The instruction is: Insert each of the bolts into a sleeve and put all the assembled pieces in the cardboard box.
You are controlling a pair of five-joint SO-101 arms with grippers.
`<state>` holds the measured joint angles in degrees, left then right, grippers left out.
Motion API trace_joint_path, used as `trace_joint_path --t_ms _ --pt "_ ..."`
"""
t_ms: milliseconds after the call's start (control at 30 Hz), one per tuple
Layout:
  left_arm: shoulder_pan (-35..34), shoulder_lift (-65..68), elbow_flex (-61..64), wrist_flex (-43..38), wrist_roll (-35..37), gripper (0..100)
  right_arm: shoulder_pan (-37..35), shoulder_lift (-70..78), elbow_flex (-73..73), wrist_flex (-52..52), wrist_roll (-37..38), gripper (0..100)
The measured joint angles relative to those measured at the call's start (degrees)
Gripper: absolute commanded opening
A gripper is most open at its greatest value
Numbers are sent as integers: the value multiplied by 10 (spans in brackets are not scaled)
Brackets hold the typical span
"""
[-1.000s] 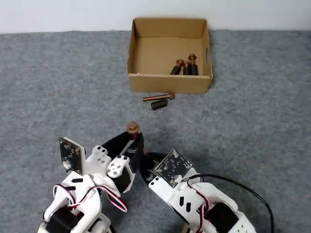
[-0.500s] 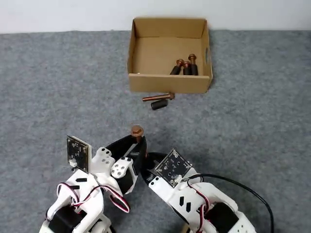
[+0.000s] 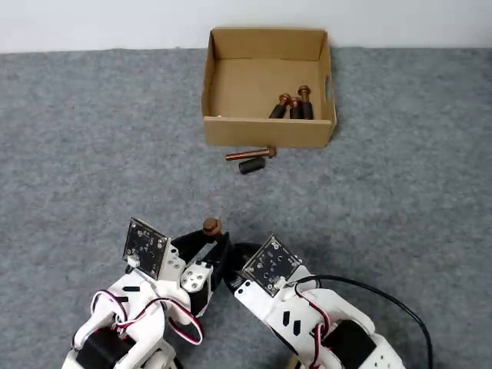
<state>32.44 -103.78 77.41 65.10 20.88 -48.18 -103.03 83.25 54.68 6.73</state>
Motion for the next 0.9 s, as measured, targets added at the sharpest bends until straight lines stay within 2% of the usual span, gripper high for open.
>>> trace_joint_path --t_ms 200,333,667,767,900 --pt "-4 1 1 24 -18 190 0 0 0 0 0 8" --pt "-4 5 3 38 -43 196 1 1 -2 0 2 8" --pt "-8 3 -33 43 -51 194 3 0 -2 0 2 8" --pt "-40 3 -62 43 -51 150 28 0 -2 0 2 8" --pt "-106 3 -81 43 -51 0 81 0 -2 0 2 8"
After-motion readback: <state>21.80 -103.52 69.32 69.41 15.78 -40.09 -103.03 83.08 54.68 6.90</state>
